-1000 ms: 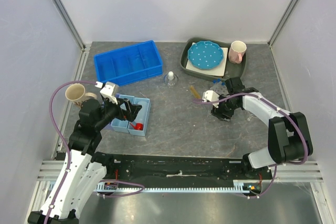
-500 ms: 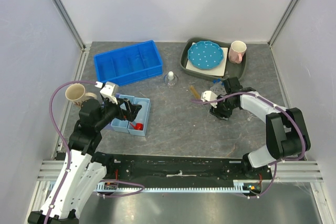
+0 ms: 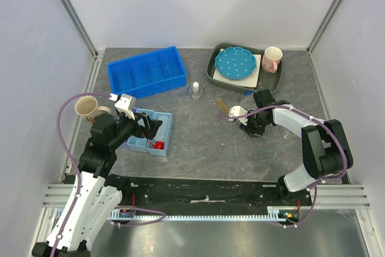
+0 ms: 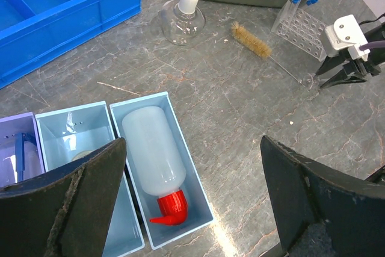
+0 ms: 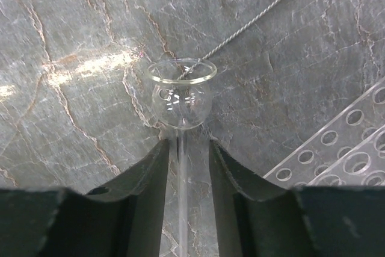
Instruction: Organize the chemistry lab equipment
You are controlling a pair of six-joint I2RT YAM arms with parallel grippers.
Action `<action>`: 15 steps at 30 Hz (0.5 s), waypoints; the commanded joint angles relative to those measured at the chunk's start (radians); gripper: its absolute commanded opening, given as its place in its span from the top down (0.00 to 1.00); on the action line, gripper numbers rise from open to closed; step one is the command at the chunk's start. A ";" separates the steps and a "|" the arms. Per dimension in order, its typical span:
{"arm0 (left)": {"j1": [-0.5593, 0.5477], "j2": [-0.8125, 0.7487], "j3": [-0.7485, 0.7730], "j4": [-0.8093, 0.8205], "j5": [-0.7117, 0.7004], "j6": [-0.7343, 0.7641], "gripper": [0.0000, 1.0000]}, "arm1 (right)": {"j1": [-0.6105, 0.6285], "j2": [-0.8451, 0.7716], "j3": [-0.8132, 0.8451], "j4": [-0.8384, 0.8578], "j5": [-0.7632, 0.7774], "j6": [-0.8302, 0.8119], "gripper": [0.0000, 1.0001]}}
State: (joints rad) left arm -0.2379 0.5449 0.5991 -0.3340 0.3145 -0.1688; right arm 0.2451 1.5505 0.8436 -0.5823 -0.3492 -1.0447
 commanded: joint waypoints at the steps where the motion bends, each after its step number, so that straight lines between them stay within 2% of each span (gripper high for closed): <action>1: -0.001 0.001 -0.001 0.043 -0.011 0.018 0.02 | 0.006 0.010 -0.009 0.015 0.009 -0.008 0.62; 9: -0.003 0.004 -0.001 0.041 -0.014 0.018 0.02 | 0.008 0.017 -0.011 0.003 0.006 0.012 0.76; 15: -0.001 0.006 -0.001 0.043 -0.008 0.018 0.02 | 0.006 -0.010 -0.009 -0.021 -0.022 0.034 0.84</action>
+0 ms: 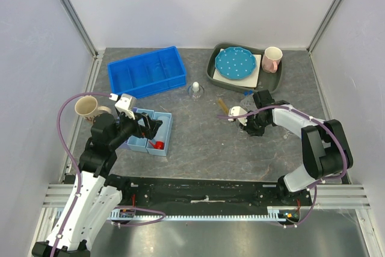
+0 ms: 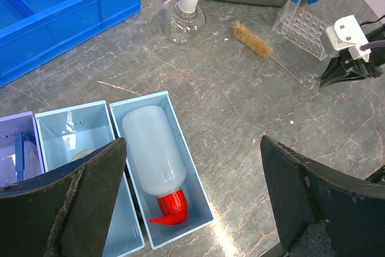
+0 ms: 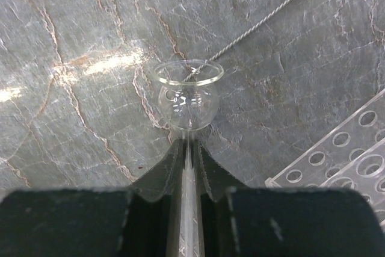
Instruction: Organize the chemistry lab equipment
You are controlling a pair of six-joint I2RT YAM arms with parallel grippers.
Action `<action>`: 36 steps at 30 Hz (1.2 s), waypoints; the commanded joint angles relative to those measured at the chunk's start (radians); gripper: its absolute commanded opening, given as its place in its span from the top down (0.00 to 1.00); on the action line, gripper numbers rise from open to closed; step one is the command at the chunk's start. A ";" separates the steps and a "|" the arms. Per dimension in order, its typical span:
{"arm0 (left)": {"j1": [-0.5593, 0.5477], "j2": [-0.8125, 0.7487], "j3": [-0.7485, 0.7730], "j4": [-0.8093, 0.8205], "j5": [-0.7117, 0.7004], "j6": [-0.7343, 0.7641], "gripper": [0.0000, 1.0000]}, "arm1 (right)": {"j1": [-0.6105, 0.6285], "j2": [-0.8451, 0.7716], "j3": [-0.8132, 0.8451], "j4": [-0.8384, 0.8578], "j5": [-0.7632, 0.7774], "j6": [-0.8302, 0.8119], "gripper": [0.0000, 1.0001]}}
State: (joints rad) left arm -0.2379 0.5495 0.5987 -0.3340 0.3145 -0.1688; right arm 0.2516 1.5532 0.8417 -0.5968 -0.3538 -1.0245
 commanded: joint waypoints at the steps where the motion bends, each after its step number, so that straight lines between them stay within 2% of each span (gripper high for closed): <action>1: -0.003 0.000 0.000 0.043 -0.006 0.018 0.02 | 0.002 -0.018 -0.004 -0.012 -0.022 0.015 0.85; 11: -0.003 -0.022 -0.007 0.079 0.109 0.011 0.02 | 0.002 -0.081 0.066 -0.096 -0.111 0.102 0.89; 17: -0.003 -0.014 -0.004 0.116 0.205 -0.096 0.02 | 0.002 -0.094 0.141 -0.192 -0.232 0.171 0.89; 20: -0.003 0.019 -0.011 0.179 0.300 -0.272 0.05 | 0.003 -0.104 0.175 -0.227 -0.315 0.219 0.89; 23: -0.027 0.070 -0.039 0.301 0.385 -0.453 0.08 | 0.002 -0.108 0.206 -0.235 -0.398 0.282 0.89; 24: -0.049 0.081 -0.063 0.399 0.394 -0.490 0.08 | 0.002 -0.107 0.221 -0.235 -0.416 0.297 0.89; 25: -0.076 0.102 -0.076 0.442 0.377 -0.521 0.08 | 0.000 -0.102 0.230 -0.233 -0.453 0.328 0.89; 26: -0.150 0.115 -0.083 0.478 0.355 -0.555 0.08 | 0.002 -0.094 0.241 -0.233 -0.468 0.343 0.89; 28: -0.237 0.151 -0.082 0.549 0.247 -0.551 0.08 | 0.002 -0.070 0.286 -0.236 -0.517 0.410 0.89; 29: -0.324 0.197 -0.076 0.572 0.210 -0.549 0.08 | 0.002 -0.061 0.304 -0.239 -0.539 0.435 0.89; 32: -0.466 0.323 -0.059 0.691 0.065 -0.567 0.09 | 0.001 -0.027 0.384 -0.253 -0.612 0.520 0.89; 36: -0.543 0.506 -0.022 0.852 -0.061 -0.647 0.14 | -0.009 0.001 0.464 -0.233 -0.703 0.627 0.89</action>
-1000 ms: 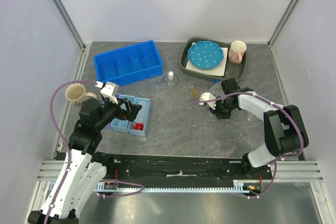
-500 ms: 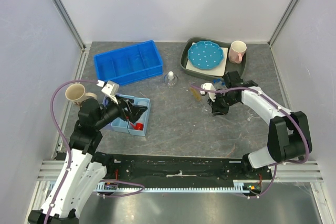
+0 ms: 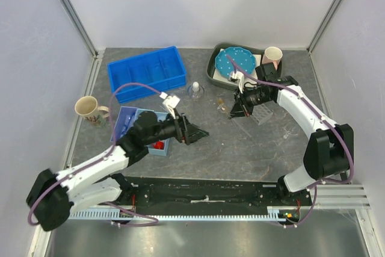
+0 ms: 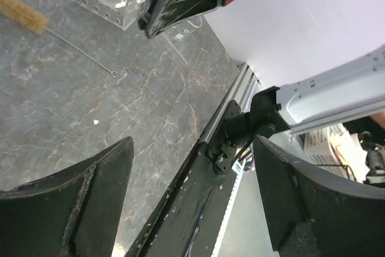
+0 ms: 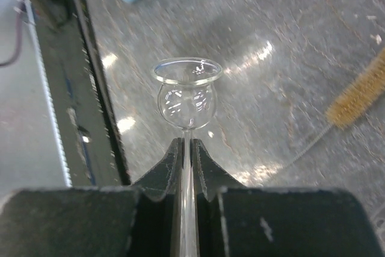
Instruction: Organize the chemistry lab equipment
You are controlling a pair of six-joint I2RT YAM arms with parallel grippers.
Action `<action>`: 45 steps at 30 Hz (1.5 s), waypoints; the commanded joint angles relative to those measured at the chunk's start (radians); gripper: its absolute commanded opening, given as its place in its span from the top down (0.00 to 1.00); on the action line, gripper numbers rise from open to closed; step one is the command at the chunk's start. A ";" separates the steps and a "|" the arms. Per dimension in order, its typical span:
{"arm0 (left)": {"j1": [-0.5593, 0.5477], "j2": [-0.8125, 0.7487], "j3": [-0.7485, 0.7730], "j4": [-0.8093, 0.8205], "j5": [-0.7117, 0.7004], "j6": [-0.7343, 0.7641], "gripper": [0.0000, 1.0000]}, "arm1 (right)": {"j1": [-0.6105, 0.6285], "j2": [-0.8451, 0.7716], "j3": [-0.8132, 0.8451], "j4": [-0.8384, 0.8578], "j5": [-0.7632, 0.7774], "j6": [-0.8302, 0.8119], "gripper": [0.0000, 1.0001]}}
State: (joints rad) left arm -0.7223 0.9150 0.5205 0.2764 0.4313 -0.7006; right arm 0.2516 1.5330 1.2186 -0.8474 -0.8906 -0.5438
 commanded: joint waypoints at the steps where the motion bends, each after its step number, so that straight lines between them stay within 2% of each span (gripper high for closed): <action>1: -0.066 0.181 0.070 0.277 -0.189 -0.146 0.16 | -0.009 0.026 0.091 0.034 -0.186 0.175 0.89; 6: -0.117 0.399 0.206 0.331 -0.235 -0.189 0.20 | -0.046 0.027 0.079 0.157 -0.281 0.353 0.89; 17: -0.215 0.630 0.368 0.322 -0.376 -0.247 0.34 | -0.110 0.004 0.029 0.263 -0.335 0.470 0.88; 23: -0.249 0.680 0.406 0.305 -0.430 -0.266 0.45 | -0.117 -0.008 0.007 0.291 -0.338 0.495 0.88; 26: -0.265 0.687 0.417 0.290 -0.456 -0.257 0.46 | -0.121 -0.017 -0.008 0.315 -0.340 0.518 0.87; 33: -0.269 0.699 0.420 0.277 -0.488 -0.254 0.52 | -0.127 -0.034 -0.071 0.482 -0.350 0.714 0.87; 39: -0.270 0.705 0.418 0.265 -0.493 -0.249 0.66 | -0.133 -0.047 -0.122 0.584 -0.338 0.803 0.87; 45: -0.270 0.705 0.418 0.261 -0.488 -0.249 0.85 | -0.137 -0.062 -0.152 0.636 -0.331 0.846 0.87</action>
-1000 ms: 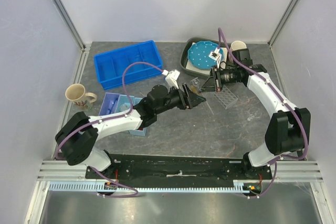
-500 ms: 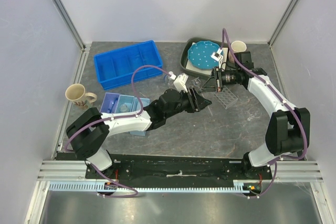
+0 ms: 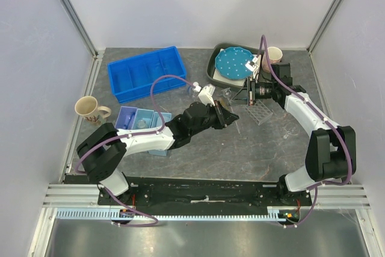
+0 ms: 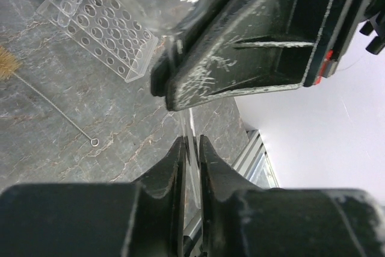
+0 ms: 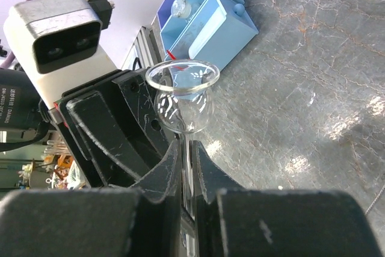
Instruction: Organize the chemistry lab equipment
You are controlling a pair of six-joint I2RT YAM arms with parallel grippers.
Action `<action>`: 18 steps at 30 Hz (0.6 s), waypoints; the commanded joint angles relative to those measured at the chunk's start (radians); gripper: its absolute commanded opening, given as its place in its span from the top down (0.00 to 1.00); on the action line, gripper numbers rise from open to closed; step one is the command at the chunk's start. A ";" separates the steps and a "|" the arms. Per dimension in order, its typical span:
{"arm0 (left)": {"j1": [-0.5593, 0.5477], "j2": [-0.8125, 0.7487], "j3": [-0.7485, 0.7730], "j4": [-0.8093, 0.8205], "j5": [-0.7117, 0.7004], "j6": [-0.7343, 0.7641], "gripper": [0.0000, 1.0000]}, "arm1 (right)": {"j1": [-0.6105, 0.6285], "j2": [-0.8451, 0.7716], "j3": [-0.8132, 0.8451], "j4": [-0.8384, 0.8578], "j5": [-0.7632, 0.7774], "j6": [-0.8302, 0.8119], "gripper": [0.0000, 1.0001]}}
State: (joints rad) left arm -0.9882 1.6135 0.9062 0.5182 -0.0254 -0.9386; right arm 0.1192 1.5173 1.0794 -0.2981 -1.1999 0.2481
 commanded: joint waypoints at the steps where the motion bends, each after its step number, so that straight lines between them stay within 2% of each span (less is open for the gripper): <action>1: -0.004 0.005 0.030 0.019 -0.033 -0.009 0.92 | -0.007 -0.048 -0.015 0.088 -0.023 0.056 0.86; 4: -0.003 -0.006 0.025 0.014 -0.027 -0.005 0.98 | -0.009 -0.058 -0.026 0.099 -0.033 0.059 0.82; 8: 0.003 -0.023 0.004 0.022 0.007 0.000 0.98 | -0.018 -0.071 -0.029 0.108 -0.066 0.050 0.74; 11: 0.013 -0.052 -0.020 0.022 0.021 0.012 0.98 | -0.032 -0.086 -0.030 0.105 -0.073 0.030 0.64; 12: 0.020 -0.078 -0.029 0.020 0.036 0.015 0.98 | -0.035 -0.095 -0.033 0.103 -0.081 0.007 0.57; 15: 0.037 -0.121 -0.064 -0.009 0.068 0.024 0.98 | -0.067 -0.130 -0.039 0.096 -0.108 -0.041 0.45; 18: 0.075 -0.188 -0.105 -0.053 0.125 0.034 0.98 | -0.111 -0.180 -0.053 0.088 -0.119 -0.108 0.40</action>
State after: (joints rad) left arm -0.9524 1.5272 0.8356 0.4915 0.0376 -0.9443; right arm 0.0525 1.4204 1.0397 -0.2409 -1.2556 0.2436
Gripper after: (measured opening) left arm 0.047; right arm 0.569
